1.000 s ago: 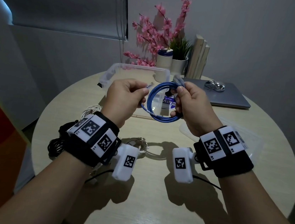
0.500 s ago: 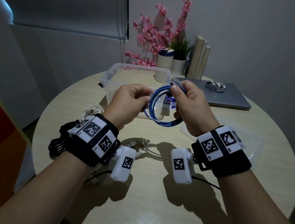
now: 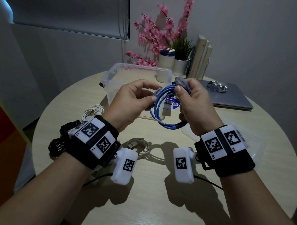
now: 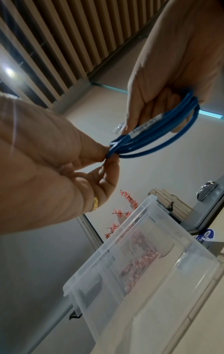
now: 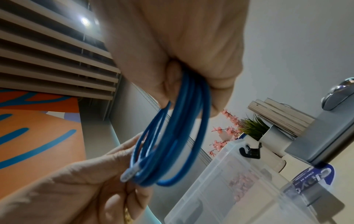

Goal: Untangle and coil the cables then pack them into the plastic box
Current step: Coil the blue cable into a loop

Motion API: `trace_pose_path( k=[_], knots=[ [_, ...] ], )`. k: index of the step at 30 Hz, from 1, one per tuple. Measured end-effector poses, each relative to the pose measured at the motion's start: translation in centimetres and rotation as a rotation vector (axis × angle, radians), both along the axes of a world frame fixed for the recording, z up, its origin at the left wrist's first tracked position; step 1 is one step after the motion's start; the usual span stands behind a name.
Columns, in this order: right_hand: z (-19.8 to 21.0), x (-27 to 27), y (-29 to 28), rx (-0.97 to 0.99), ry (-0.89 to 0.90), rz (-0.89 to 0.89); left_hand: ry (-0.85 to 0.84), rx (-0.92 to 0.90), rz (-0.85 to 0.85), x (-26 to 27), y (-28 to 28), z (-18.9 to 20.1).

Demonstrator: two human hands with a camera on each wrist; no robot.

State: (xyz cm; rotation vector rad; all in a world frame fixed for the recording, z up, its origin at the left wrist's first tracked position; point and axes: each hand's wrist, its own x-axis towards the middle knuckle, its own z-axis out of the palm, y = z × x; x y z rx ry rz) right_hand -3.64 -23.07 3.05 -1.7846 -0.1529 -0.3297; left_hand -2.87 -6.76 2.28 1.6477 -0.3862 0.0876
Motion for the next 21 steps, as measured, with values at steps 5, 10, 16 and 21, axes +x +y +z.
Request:
trace_pose_path(
  k=[5,10,16,21],
  knots=[
    [-0.10,0.00,-0.05,0.022,0.009,-0.015,-0.005,-0.030,-0.041,-0.17,-0.03,0.15],
    [-0.29,-0.09,0.14,0.040,0.034,-0.025,-0.011,0.001,-0.040,-0.11,0.07,0.54],
    [-0.47,0.12,0.15,-0.006,0.040,-0.025,-0.010,0.086,-0.045,-0.15,0.29,0.67],
    [-0.39,0.02,0.36,0.026,-0.018,0.023,-0.044,0.118,0.034,0.13,0.12,0.33]
  ],
)
